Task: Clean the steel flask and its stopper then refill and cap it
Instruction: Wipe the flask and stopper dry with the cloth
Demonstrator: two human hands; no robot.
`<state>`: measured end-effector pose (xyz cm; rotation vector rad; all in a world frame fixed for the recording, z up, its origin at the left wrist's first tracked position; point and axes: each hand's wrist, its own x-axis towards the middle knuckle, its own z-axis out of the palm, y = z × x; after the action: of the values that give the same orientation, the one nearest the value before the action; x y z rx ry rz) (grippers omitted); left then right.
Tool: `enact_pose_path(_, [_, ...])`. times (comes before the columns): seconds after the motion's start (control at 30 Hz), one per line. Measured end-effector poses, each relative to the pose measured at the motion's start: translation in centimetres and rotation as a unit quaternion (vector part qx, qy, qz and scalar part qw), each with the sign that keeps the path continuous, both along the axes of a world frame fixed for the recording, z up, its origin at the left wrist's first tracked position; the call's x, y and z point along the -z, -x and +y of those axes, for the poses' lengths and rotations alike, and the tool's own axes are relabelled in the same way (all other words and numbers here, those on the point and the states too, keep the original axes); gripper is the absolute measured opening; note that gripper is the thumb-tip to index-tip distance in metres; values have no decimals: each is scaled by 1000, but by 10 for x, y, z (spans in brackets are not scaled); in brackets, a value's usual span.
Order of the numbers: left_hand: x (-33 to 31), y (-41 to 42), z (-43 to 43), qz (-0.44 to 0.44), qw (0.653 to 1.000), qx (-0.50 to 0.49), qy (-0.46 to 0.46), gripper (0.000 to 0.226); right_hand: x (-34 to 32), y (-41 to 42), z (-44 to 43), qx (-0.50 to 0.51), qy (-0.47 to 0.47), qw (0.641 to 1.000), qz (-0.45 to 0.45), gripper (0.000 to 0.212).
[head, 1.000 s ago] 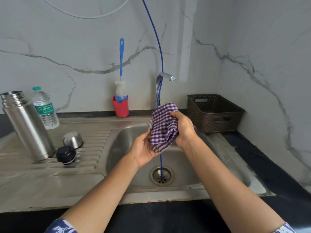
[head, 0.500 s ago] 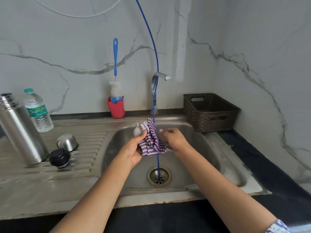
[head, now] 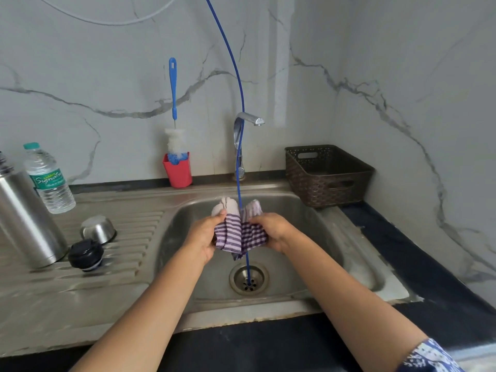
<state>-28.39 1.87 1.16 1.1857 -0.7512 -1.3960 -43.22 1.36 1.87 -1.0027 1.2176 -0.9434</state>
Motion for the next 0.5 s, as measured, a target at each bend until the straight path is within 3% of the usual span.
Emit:
enact_pose_path(0.13, [1, -3, -3, 24, 998, -49, -44, 17, -10, 8, -2, 81, 20, 995, 55, 16])
enact_pose_path(0.2, [2, 1, 0, 36, 997, -48, -53, 16, -16, 7, -4, 95, 79, 979, 164, 19])
enact_pose_path(0.3, [-3, 14, 5, 52, 997, -25, -48, 21, -28, -6, 3, 78, 196, 896, 392, 25])
enact_pose_path(0.37, [-8, 20, 7, 90, 995, -6, -37, 28, -32, -22, 9, 54, 242, 839, 485, 27])
enact_pose_path(0.43, [-13, 21, 8, 134, 990, 27, -25, 37, -32, -36, 15, 14, 272, 796, 540, 28])
enact_pose_path(0.5, [-15, 20, 9, 137, 989, 55, -12, 38, -32, -40, 21, -52, 296, 797, 523, 30])
